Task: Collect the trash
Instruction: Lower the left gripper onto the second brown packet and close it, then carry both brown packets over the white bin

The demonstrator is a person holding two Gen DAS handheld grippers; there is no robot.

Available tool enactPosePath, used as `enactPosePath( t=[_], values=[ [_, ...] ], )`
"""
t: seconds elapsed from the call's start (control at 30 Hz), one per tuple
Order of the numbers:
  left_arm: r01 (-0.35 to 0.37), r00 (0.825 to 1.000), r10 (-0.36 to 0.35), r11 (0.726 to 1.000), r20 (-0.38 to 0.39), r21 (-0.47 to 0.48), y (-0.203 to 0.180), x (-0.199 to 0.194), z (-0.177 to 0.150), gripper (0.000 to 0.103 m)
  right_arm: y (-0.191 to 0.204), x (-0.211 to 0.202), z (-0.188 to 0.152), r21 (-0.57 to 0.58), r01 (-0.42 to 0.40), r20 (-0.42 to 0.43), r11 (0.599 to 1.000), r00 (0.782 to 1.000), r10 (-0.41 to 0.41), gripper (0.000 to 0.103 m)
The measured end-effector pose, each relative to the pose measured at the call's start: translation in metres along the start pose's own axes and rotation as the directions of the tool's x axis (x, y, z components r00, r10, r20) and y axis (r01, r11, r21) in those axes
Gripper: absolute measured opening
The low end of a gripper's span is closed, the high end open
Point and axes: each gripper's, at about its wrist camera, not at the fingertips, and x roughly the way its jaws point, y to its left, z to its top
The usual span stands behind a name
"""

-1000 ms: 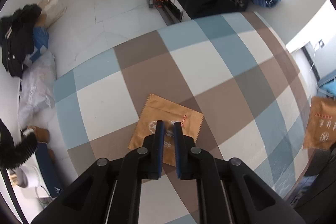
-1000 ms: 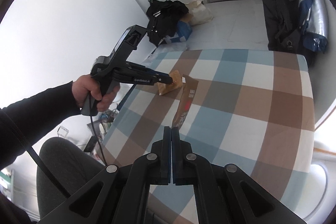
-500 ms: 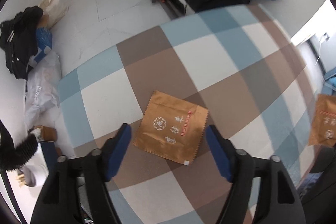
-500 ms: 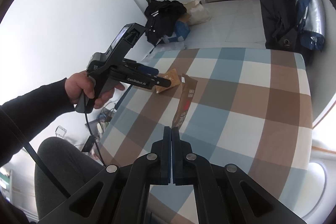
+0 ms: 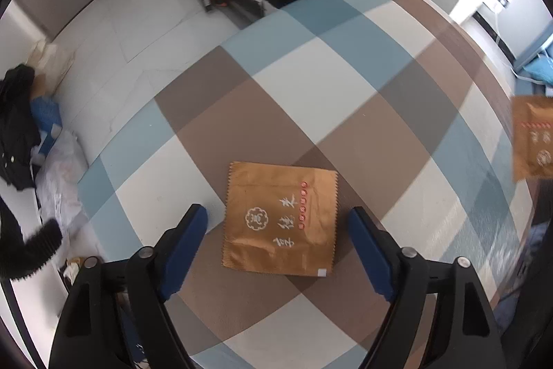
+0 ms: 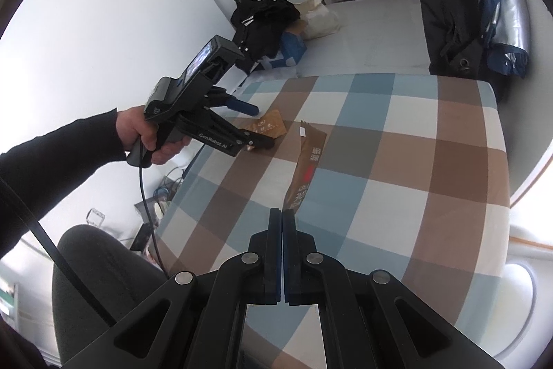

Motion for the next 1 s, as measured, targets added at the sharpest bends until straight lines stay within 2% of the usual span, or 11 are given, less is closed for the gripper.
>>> enactPosePath(
  t=[0.07, 0.1, 0.17, 0.27, 0.43, 0.53, 0.67, 0.9, 1.0],
  values=[
    [0.008, 1.000, -0.008, 1.000, 0.006, 0.016, 0.000, -0.004, -0.001, 0.062, 0.000, 0.004, 0.000, -0.003, 0.003, -0.007, 1.000, 1.000, -0.003, 0.000],
    [0.012, 1.000, -0.012, 1.000, 0.007, 0.013, 0.000, -0.005, -0.002, 0.059, 0.000, 0.005, 0.000, -0.003, 0.002, -0.009, 1.000, 1.000, -0.002, 0.000],
    [0.014, 1.000, -0.014, 1.000, 0.011, 0.004, 0.002, -0.006, -0.002, 0.046, 0.000, 0.008, 0.001, -0.003, 0.002, -0.012, 1.000, 1.000, -0.002, 0.000],
    [0.019, 1.000, -0.019, 1.000, 0.018, -0.015, 0.003, -0.006, -0.002, 0.038, 0.001, 0.012, 0.002, -0.006, 0.006, -0.017, 1.000, 1.000, -0.006, 0.000],
    [0.016, 1.000, -0.015, 0.998, 0.020, -0.053, 0.001, -0.006, -0.001, 0.036, 0.002, 0.018, 0.003, -0.006, 0.014, -0.028, 1.000, 1.000, -0.014, 0.000],
    [0.033, 0.999, -0.032, 0.994, 0.013, -0.107, 0.004, -0.006, -0.001, 0.036, 0.003, 0.017, 0.003, -0.009, 0.019, -0.024, 1.000, 1.000, -0.019, 0.000],
    [0.018, 1.000, -0.016, 0.989, 0.014, -0.146, 0.003, -0.006, -0.006, 0.036, 0.003, 0.014, 0.003, -0.009, 0.022, -0.012, 1.000, 1.000, -0.022, 0.000],
    [0.036, 0.999, -0.033, 0.972, 0.018, -0.233, -0.003, -0.012, -0.019, 0.036, 0.006, 0.003, 0.003, 0.000, 0.006, 0.021, 1.000, 1.000, -0.006, 0.000],
    [0.024, 0.999, -0.016, 0.968, 0.035, -0.251, -0.011, -0.020, -0.020, 0.036, 0.009, -0.007, -0.004, 0.035, -0.019, 0.028, 0.999, 0.999, 0.018, 0.000]
  ],
)
